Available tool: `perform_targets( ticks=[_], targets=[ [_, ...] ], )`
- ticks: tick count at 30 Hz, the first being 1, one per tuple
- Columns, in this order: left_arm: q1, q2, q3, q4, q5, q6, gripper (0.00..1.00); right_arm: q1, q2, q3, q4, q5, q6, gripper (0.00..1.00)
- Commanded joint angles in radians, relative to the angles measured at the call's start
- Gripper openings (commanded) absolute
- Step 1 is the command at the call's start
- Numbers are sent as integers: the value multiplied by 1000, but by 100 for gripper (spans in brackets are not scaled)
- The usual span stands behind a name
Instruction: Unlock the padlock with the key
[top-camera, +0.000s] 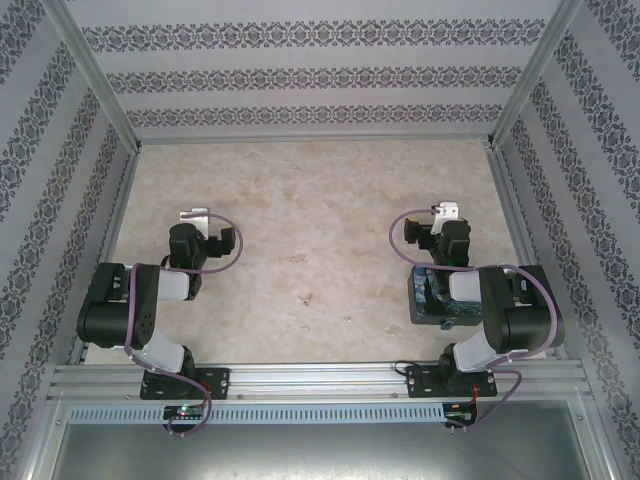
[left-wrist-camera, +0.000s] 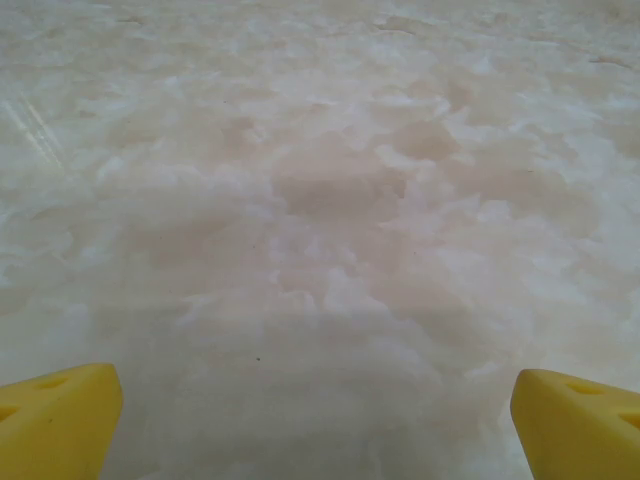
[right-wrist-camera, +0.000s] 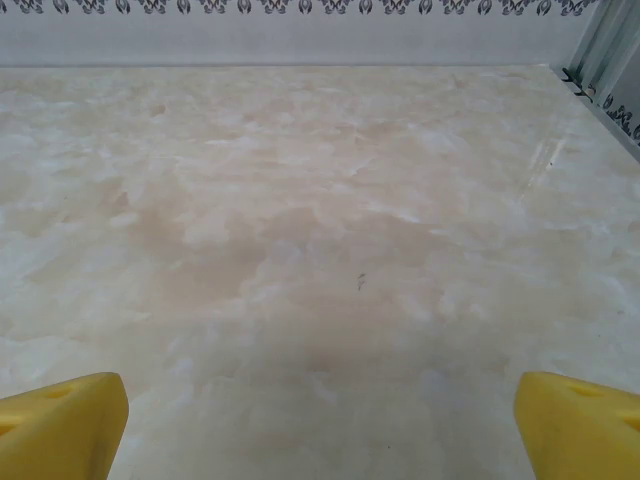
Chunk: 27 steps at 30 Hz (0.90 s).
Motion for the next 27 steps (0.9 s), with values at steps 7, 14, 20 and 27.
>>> perform_targets(
  ticks=[7, 14, 20, 27],
  targets=[
    [11, 2, 16, 28, 20, 21, 100, 0, -9, 8, 36, -18, -2, 98],
    [11, 2, 17, 27, 22, 20, 100, -2, -10, 8, 36, -22, -1, 98],
    [11, 1, 19, 24, 21, 20, 100, -12, -6, 12, 31, -36, 6, 98],
    [11, 2, 19, 25, 21, 19, 100, -24, -6, 15, 28, -60, 18, 98]
  ],
)
